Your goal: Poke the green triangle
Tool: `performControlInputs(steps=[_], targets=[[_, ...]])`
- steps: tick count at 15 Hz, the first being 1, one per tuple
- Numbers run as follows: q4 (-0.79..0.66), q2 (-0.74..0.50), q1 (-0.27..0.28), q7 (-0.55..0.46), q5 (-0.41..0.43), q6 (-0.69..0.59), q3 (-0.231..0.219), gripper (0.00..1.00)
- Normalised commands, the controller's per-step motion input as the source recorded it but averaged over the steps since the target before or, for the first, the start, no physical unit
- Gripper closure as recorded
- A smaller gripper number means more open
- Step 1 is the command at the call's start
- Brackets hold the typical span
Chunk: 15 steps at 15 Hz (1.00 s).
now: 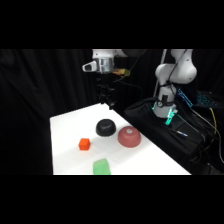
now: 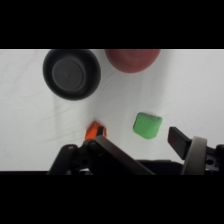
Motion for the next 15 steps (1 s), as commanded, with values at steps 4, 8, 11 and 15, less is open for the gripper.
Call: performControlInputs(steps=[4,8,11,15], targets=[[0.11,0.08,0.003,0.14,-0.014,-0.02,0.044,0.00],[0.43,0.33,0.063,0.37,-0.072,-0.02,0.100,0.00],[0.60,0.48,0.077,0.40,-0.148,-0.07,0.066,0.00],[0.61,0.45,0.071,0.29,-0.141,-0.12,0.013,0.26]])
